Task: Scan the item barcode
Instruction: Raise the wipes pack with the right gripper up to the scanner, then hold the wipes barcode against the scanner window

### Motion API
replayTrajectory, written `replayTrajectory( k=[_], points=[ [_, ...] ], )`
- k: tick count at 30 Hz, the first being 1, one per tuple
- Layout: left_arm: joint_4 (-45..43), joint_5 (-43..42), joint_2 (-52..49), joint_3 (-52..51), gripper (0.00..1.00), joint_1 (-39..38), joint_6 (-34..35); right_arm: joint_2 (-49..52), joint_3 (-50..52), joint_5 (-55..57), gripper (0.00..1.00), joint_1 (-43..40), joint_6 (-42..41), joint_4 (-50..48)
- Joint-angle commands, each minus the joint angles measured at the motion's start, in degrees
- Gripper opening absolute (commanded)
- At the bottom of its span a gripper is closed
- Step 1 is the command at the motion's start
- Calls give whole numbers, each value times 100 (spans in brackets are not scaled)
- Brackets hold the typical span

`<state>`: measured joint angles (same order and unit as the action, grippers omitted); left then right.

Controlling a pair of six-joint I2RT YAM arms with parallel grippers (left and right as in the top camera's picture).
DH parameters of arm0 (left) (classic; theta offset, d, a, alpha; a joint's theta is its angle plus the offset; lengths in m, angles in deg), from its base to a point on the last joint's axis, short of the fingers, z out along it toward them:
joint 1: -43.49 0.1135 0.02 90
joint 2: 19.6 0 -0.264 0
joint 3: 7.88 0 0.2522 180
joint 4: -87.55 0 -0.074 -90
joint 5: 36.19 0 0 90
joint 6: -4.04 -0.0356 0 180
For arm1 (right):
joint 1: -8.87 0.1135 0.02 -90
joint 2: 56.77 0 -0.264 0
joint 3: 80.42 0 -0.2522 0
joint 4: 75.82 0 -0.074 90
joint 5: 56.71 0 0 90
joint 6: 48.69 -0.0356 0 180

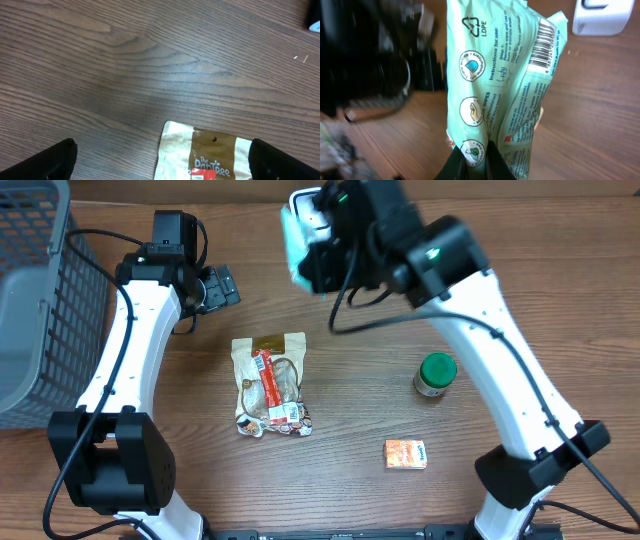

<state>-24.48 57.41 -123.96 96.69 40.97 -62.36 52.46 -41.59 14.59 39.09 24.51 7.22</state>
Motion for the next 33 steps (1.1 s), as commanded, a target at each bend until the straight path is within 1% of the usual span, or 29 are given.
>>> replayTrajectory(
  k=[1,6,11,16,20,27,30,31,33],
  points=[
    [-11,-46,96,127,100,-17,39,63,-149,-815,4,-420,-146,-334],
    [-11,-46,96,127,100,-17,39,669,-144,-1349,3,-793,-173,-1255],
    [-11,-46,96,127,100,-17,42,1403,-144,-1508,4,-997,-313,-2332],
    [-11,-46,96,127,100,-17,39,2149,-142,-1622,4,-1075,-767,-3510],
    [-11,-46,96,127,100,-17,42,2747,-129,-2280,4,-1204,-1451,-4647],
    [-11,-46,96,127,100,-17,39,3797,-129,-3316,4,-1569,-3484,-6837],
    [-11,-46,96,127,100,-17,42,4033,-127,-3545,4,-1700,-4098,-7316],
    [-11,-46,96,127,100,-17,42,4068,-127,-3545,4,-1742,-4221,-7281],
    [-11,-46,96,127,100,-17,42,4103,-127,-3545,4,-1775,-4212,-7176]
  ],
)
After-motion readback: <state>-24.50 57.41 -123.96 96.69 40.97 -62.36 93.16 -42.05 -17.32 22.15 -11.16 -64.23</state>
